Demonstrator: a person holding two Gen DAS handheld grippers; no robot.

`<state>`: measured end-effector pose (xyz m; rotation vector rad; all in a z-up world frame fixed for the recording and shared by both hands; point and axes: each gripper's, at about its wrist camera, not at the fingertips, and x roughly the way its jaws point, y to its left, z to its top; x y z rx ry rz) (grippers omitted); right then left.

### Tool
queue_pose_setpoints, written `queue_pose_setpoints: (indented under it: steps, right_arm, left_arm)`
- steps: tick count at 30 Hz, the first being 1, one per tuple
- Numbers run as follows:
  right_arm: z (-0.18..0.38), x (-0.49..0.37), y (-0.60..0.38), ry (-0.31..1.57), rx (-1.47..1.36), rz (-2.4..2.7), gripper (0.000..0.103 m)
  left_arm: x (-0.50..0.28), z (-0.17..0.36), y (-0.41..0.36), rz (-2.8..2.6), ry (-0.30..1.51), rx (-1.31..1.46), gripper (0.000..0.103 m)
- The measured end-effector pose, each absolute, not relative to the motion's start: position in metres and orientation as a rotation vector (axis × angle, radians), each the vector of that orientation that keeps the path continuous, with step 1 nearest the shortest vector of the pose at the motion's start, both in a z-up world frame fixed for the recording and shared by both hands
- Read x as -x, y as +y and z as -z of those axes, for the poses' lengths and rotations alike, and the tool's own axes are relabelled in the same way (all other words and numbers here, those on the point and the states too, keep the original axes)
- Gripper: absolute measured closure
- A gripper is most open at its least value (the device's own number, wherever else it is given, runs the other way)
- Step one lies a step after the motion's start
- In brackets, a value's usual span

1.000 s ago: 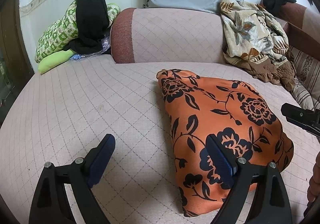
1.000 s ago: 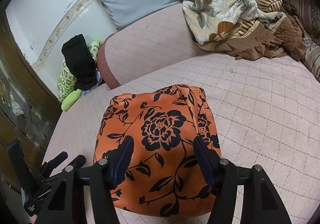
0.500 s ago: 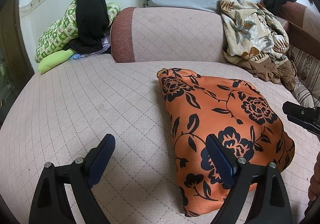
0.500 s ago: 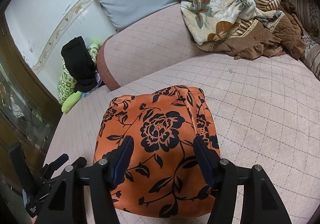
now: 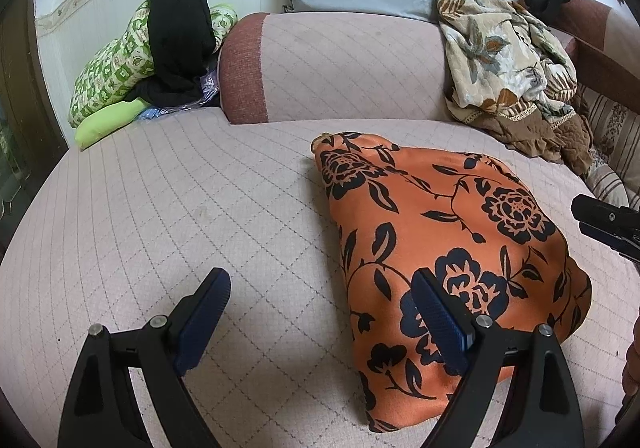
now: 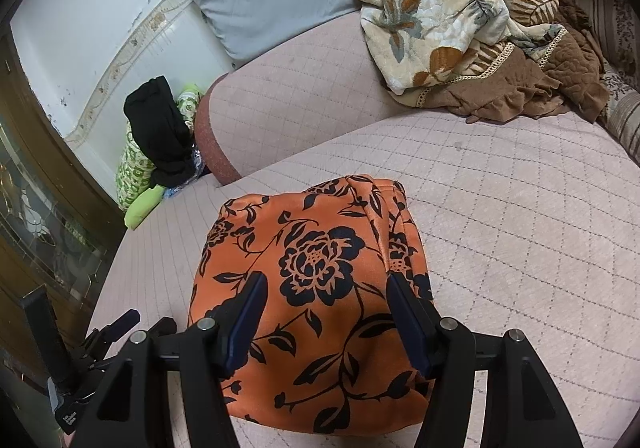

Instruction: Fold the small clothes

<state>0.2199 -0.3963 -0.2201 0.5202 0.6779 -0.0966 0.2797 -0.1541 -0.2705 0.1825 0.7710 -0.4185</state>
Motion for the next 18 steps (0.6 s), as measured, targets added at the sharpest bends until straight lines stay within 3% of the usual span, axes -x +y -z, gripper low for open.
queue_pose_setpoints:
  steps: [18]
  right_arm:
    - [0.2235, -0.2166, -0.4034, 0.686, -0.516, 0.102, 0.038]
  left_arm:
    - [-0.2799, 0.2743, -0.1564, 0.419, 0.779, -0.2, 0.011]
